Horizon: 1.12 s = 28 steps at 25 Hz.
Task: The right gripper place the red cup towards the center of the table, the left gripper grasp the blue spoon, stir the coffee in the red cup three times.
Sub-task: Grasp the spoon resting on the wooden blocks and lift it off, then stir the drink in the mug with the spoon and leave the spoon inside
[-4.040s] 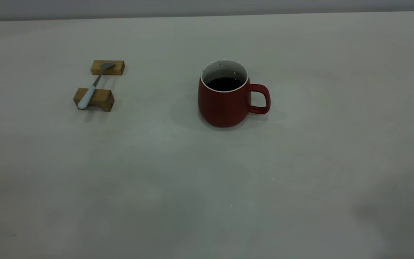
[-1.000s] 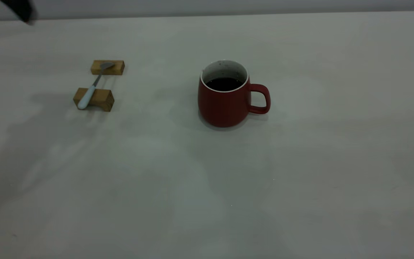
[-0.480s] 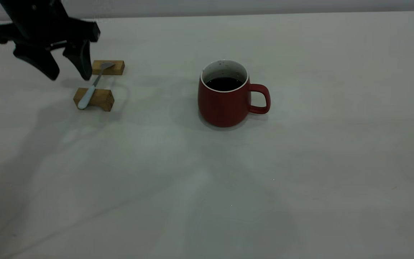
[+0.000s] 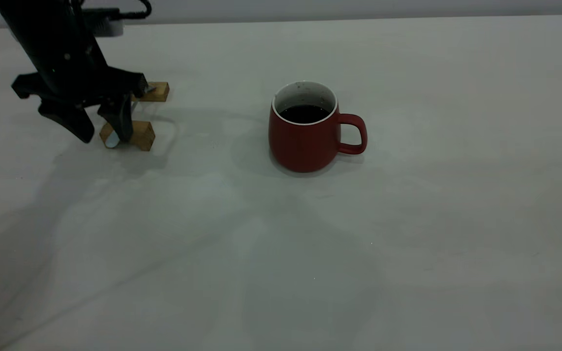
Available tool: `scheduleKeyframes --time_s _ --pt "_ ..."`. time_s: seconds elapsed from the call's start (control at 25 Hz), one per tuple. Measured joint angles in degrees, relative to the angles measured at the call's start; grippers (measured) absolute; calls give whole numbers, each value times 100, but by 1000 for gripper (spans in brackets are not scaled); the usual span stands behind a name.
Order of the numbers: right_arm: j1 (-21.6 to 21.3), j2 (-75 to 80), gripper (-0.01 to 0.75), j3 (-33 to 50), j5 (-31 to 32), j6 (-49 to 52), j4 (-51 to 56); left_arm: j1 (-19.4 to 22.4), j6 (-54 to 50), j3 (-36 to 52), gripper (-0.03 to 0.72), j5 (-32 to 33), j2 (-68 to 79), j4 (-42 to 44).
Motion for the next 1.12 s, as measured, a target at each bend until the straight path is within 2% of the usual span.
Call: scheduleKeyframes --time_s 0.32,0.4,0.56,0.72,0.88,1.04,1.12 --pt "0 0 591 0 0 0 0 5 6 -17 439 -354 254 0" --pt "0 0 591 0 0 0 0 5 6 -30 373 -444 261 0" --pt "0 0 591 0 0 0 0 5 0 -30 176 -488 261 -5" --pt "0 0 591 0 0 -5 0 5 -262 -40 177 -237 225 -32" --pt "0 0 591 0 0 0 0 5 -846 -283 177 525 -161 -351" --pt "0 0 591 0 -6 0 0 5 -2118 -661 177 1420 -784 -1425" --pt "0 0 591 0 -6 0 0 5 -2950 -732 177 1885 -989 -2358"
